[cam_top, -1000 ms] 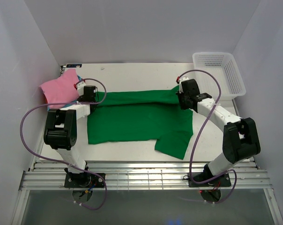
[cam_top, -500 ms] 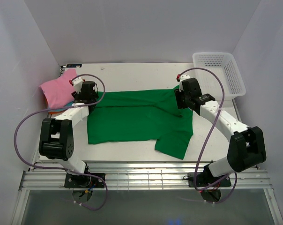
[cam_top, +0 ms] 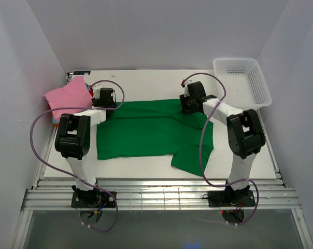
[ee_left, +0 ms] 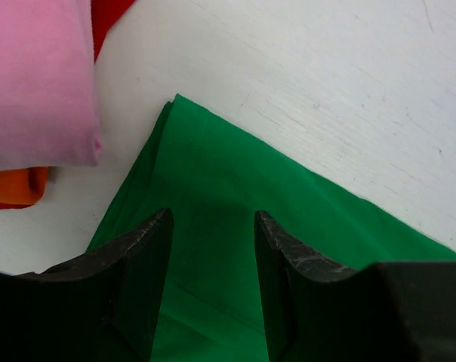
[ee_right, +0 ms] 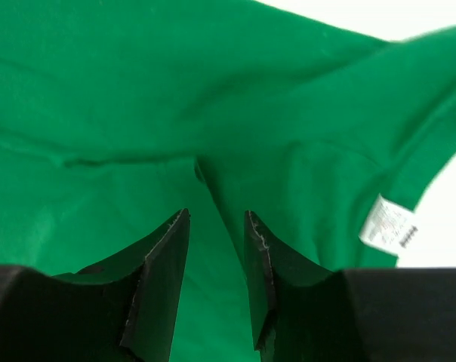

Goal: Fold and stack the t-shirts
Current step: Fold the tshirt

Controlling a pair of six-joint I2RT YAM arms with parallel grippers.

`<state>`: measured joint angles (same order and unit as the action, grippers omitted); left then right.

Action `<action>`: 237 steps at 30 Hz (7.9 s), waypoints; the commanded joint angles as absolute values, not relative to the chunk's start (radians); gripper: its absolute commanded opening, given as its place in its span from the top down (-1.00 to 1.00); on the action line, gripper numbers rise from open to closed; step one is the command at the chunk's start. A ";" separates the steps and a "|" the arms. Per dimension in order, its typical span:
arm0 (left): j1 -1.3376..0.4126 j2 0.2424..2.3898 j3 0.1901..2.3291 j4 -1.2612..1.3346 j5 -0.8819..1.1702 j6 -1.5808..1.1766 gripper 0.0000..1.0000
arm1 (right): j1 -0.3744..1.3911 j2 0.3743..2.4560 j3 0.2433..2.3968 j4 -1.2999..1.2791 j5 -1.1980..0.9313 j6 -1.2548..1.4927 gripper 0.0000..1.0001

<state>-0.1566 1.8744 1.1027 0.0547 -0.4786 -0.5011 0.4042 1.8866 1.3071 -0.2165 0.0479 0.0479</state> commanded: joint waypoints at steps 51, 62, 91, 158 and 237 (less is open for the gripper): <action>-0.488 2.151 1.499 0.074 -0.202 -0.505 0.30 | 0.408 1.980 1.410 -0.184 -0.014 0.078 0.52; -0.541 2.077 1.430 0.130 -0.310 -0.456 0.31 | 0.410 1.990 1.408 -0.189 -0.028 0.077 0.53; -0.569 2.272 1.592 -0.026 -0.330 -0.456 1.00 | 0.474 1.855 1.336 -0.219 -0.005 0.075 0.85; -0.568 2.255 1.574 -0.089 -0.364 -0.460 1.00 | 0.213 2.172 1.729 -0.236 0.133 0.153 0.38; -0.581 2.370 1.713 -0.035 -0.169 -0.529 0.36 | 0.129 2.212 1.720 -0.247 0.202 0.091 0.52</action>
